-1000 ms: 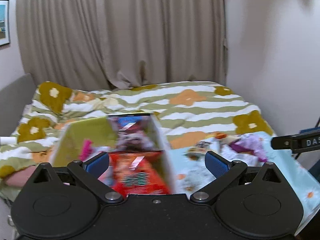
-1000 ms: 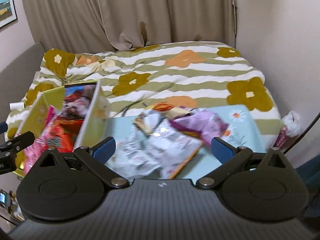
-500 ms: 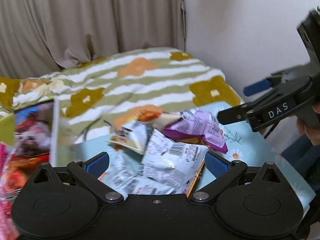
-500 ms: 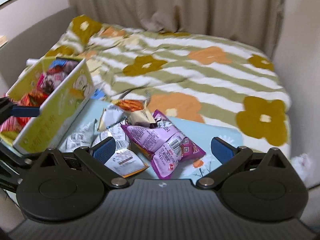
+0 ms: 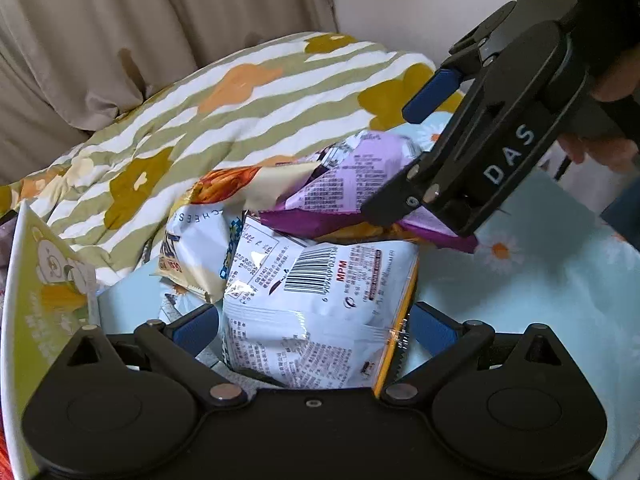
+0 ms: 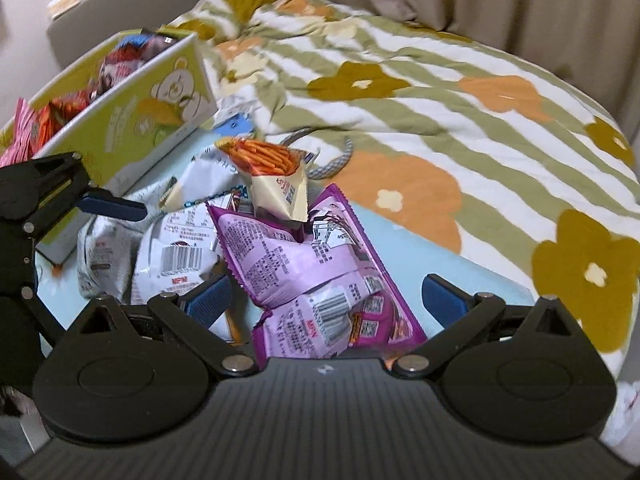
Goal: Organize snacks
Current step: 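Grasp the white MPM bag with the left tool while the right grasps the lilac bag, then carry both bags into the cardboard box and open both tools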
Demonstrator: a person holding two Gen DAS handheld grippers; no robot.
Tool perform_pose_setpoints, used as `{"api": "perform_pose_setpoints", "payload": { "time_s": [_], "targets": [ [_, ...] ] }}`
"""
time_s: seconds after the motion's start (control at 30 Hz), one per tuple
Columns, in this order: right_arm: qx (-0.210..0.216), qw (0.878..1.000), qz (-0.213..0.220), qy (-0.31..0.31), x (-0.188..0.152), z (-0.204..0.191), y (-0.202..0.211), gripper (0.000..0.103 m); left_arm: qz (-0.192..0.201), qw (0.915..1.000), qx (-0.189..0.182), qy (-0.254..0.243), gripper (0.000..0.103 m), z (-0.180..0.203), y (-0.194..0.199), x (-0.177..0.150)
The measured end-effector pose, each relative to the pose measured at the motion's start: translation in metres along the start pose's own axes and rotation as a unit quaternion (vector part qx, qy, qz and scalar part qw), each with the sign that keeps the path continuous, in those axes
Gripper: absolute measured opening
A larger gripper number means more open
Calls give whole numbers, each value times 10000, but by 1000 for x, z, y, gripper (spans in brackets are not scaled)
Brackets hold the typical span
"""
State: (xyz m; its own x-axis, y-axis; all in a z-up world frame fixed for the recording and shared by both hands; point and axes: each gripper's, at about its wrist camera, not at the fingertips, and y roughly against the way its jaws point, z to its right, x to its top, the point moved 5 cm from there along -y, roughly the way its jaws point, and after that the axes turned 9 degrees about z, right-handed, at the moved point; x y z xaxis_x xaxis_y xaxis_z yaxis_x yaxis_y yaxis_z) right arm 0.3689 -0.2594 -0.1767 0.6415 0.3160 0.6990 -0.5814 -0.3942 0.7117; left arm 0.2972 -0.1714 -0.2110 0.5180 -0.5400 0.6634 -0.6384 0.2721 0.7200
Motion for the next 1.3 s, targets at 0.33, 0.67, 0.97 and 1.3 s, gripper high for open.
{"api": "perform_pose_setpoints", "payload": {
  "time_s": [0.33,0.67,0.97,1.3],
  "targets": [
    [299,9993,-155,165,-2,1,-22,103,-131,9998,-40,-146,103,7,-14,-2],
    [371,9990,-252,70,-8,2,-33,103,-241,9988,-129,-397,89,13,-14,-12],
    [244,9992,-298,-65,-20,2,-29,103,-173,9988,-111,-440,80,13,-7,-14],
    [-30,9993,-168,-328,-31,1,-8,91,-45,9988,-211,-448,78,21,8,-14]
  ]
}}
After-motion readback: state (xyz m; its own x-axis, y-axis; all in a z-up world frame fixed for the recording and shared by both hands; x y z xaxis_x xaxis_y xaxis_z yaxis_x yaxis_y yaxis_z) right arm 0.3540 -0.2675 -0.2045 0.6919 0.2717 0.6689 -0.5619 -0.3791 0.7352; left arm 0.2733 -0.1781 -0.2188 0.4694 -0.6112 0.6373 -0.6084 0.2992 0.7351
